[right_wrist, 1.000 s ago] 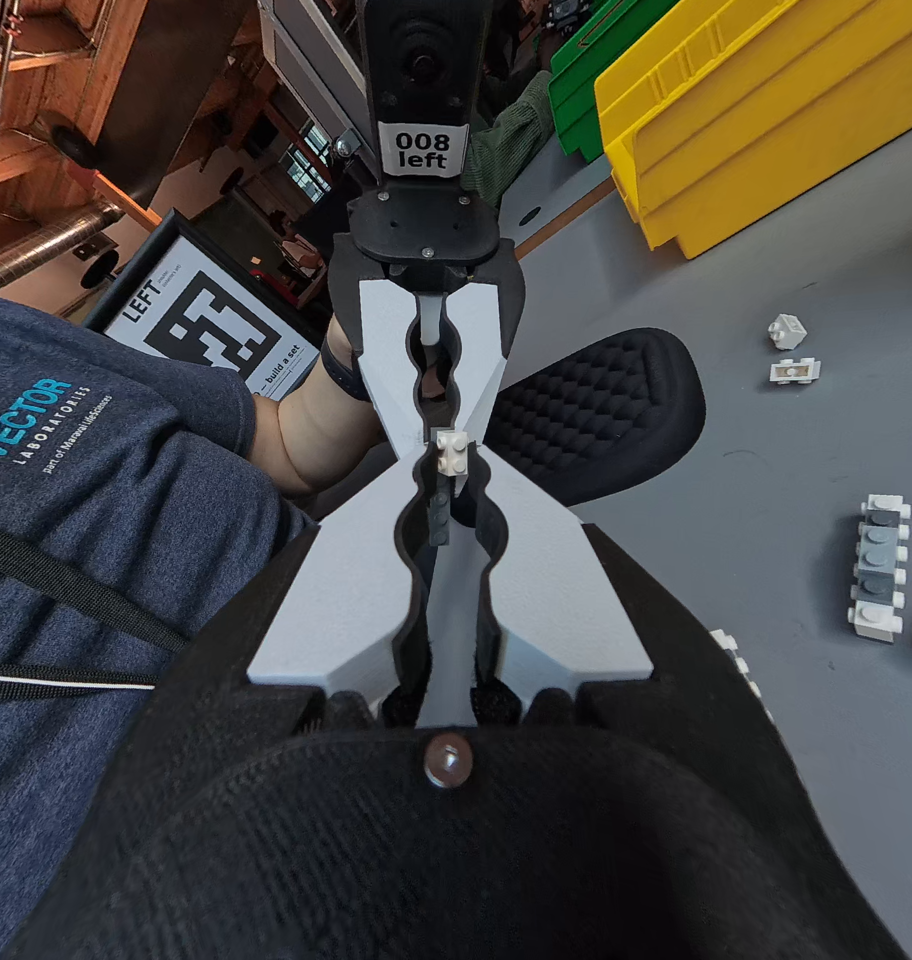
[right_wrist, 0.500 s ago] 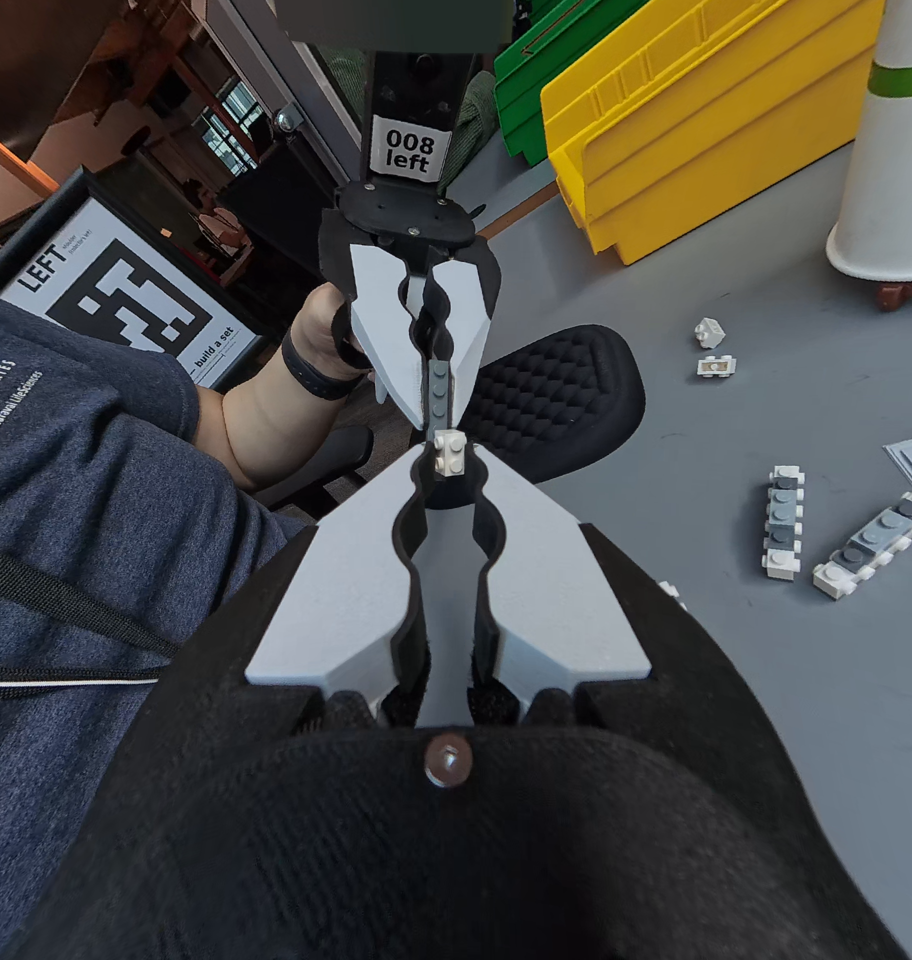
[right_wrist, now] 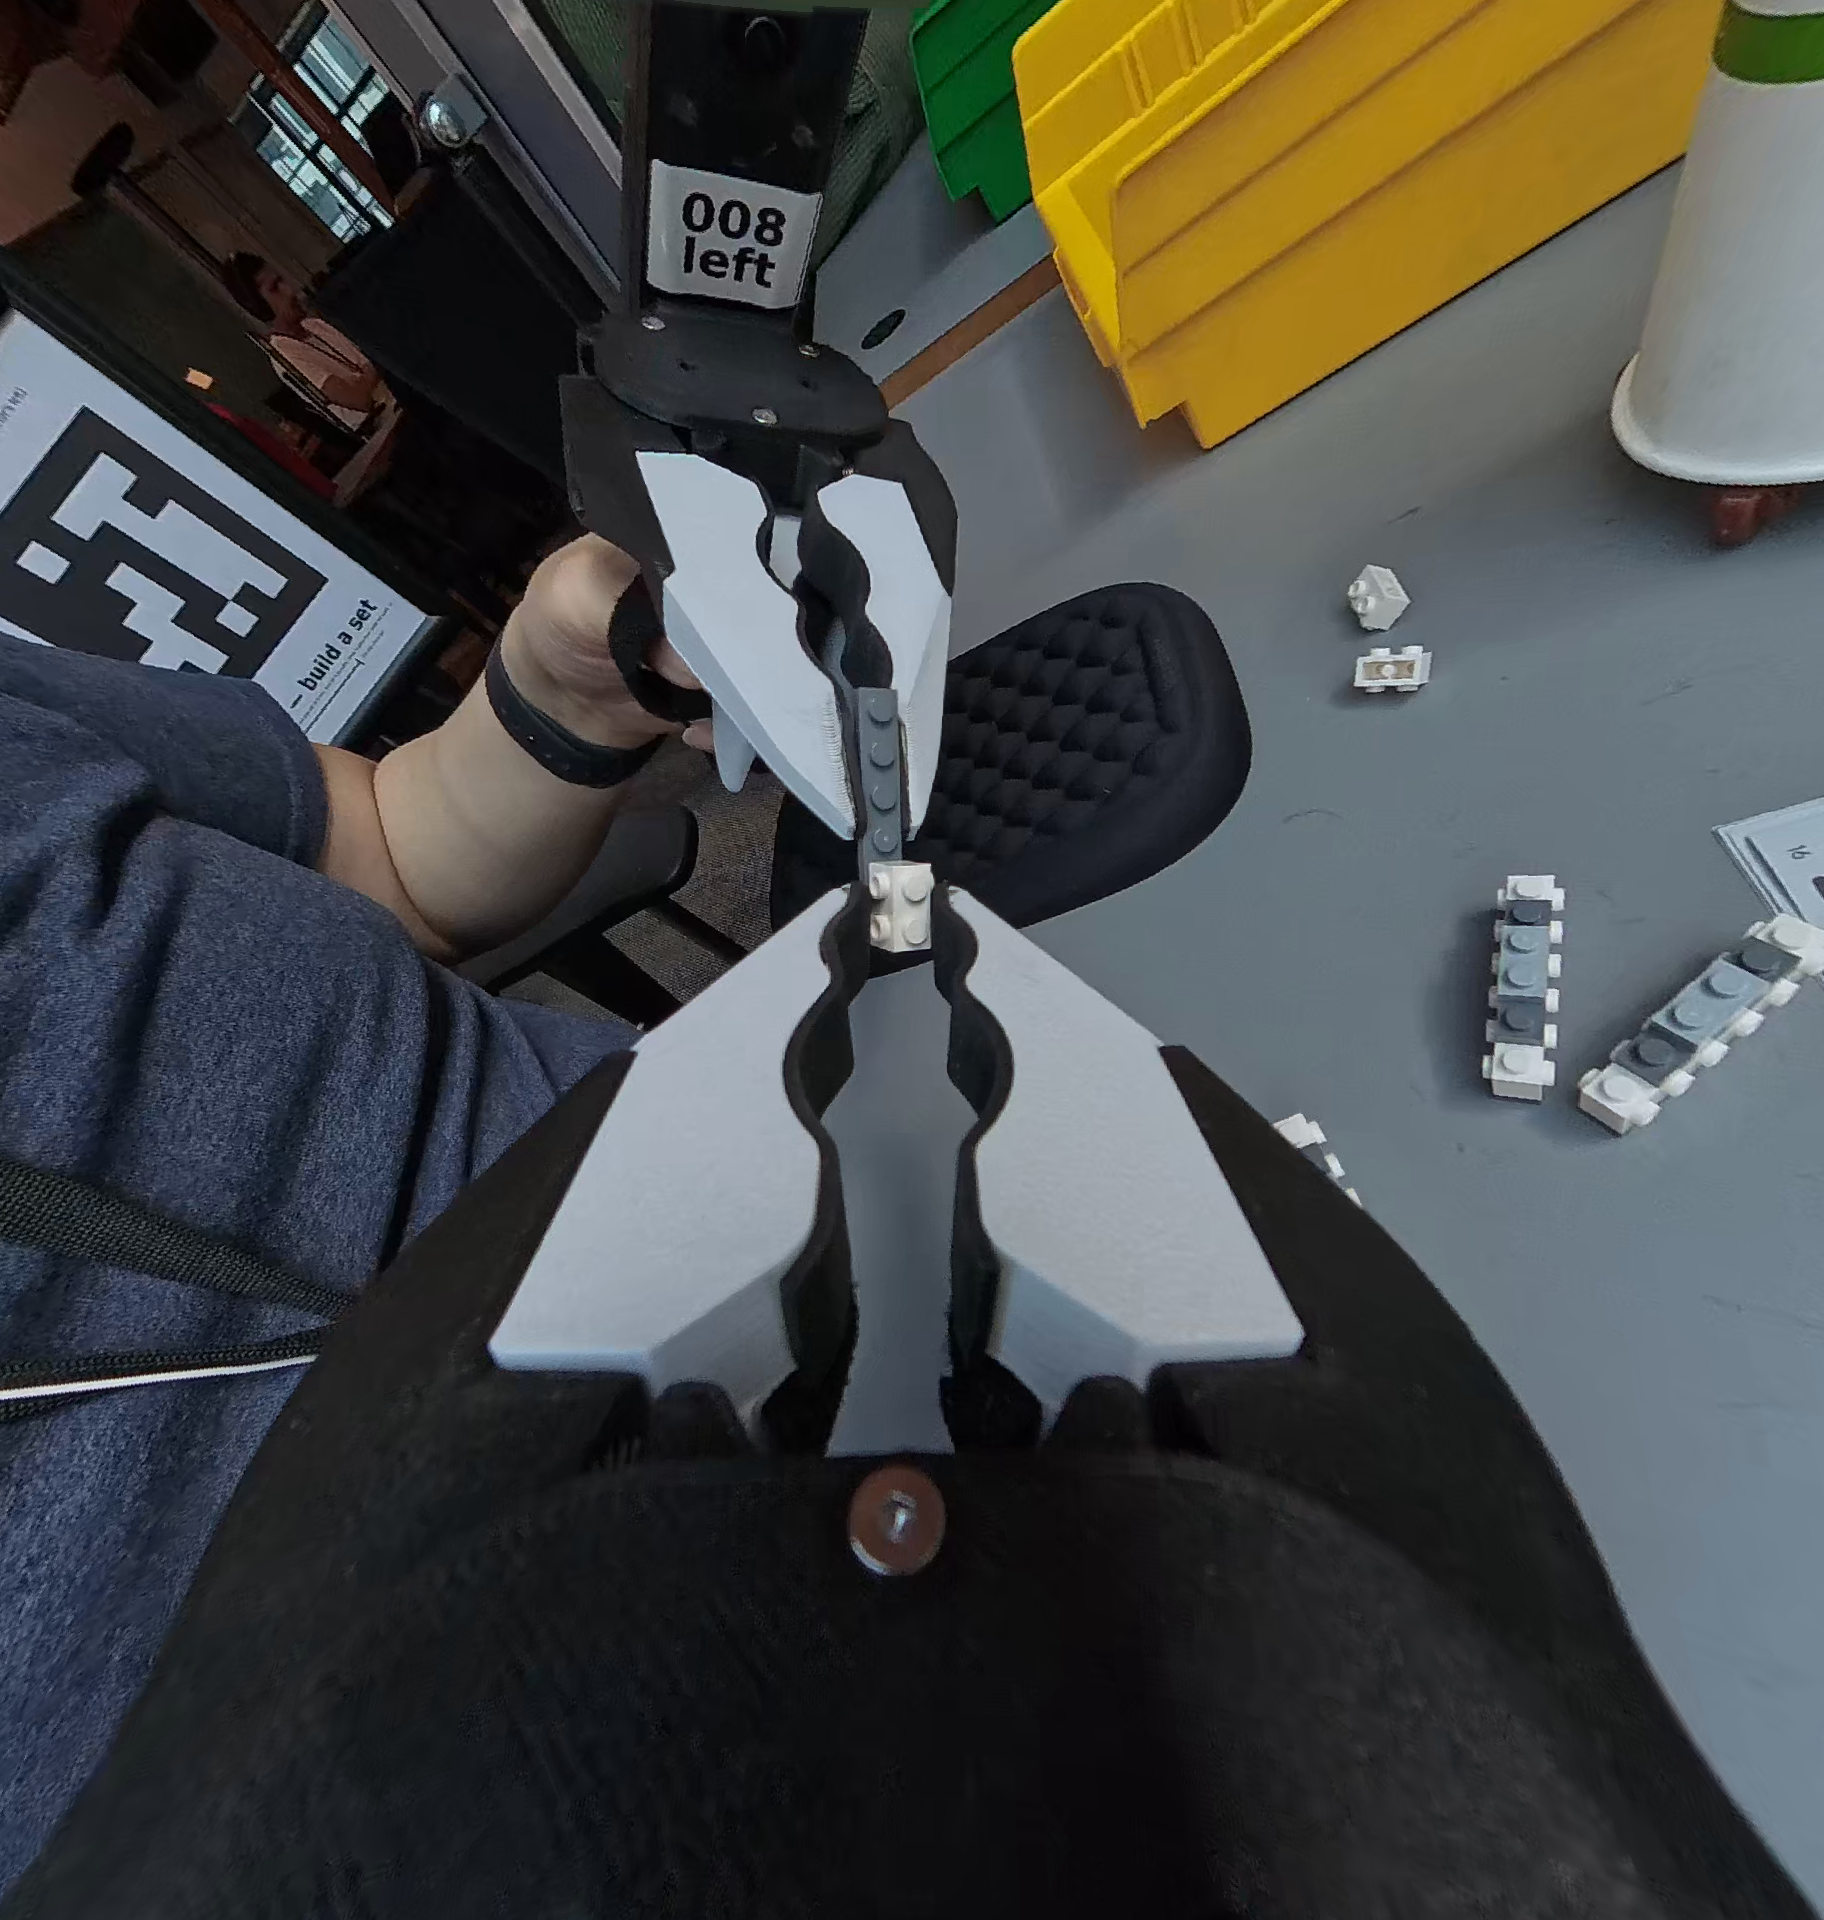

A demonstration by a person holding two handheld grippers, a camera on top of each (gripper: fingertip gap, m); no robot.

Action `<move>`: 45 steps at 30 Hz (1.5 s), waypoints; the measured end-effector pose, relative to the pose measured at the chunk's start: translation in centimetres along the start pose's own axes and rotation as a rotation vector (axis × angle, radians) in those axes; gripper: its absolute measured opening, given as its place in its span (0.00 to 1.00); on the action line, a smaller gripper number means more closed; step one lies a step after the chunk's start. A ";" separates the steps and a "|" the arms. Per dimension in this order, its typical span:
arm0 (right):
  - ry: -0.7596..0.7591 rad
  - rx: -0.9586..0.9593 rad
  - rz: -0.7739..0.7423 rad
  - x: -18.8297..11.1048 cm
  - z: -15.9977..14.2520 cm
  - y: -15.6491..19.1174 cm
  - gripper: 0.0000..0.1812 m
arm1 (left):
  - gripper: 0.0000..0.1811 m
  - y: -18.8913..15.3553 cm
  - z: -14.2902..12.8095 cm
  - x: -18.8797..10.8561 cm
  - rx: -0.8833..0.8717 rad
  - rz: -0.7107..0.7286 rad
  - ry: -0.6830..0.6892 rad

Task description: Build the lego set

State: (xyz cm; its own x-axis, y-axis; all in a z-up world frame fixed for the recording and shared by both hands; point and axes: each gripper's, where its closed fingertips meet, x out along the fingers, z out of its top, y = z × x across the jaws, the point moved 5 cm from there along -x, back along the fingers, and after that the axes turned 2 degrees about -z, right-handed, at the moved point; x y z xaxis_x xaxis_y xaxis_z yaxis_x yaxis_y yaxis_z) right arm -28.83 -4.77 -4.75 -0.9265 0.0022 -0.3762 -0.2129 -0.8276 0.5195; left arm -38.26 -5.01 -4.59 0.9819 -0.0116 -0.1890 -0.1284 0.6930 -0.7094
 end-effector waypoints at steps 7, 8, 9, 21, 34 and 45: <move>0.007 -0.038 -0.074 0.1 0.2 0.1 0.06 | 0.03 0.3 0.1 0.0 -0.041 0.006 -0.037; 0.005 -0.040 -0.078 0.1 0.2 0.1 0.07 | 0.03 0.3 0.1 0.0 -0.042 0.007 -0.040; 0.004 -0.043 -0.082 0.1 0.3 0.2 0.07 | 0.03 0.3 0.1 -0.1 -0.043 0.008 -0.043; 0.011 -0.189 -0.230 0.7 0.3 0.8 0.12 | 0.03 0.4 0.3 -0.3 -0.054 0.033 -0.071; 0.096 -0.473 -0.652 1.6 -0.1 0.7 0.09 | 0.03 0.8 0.2 0.3 -0.141 0.089 -0.137; 0.064 -0.487 -0.728 1.7 -0.4 0.3 0.08 | 0.03 1.2 0.2 0.5 -0.144 0.133 -0.144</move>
State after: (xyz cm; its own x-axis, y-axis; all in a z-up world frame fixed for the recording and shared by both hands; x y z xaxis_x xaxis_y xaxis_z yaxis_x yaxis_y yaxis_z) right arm -30.29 -5.21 -5.55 -0.5902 0.6033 -0.5363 -0.5747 -0.7806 -0.2457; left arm -37.91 -4.07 -5.43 0.9633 0.1829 -0.1962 -0.2666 0.5711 -0.7764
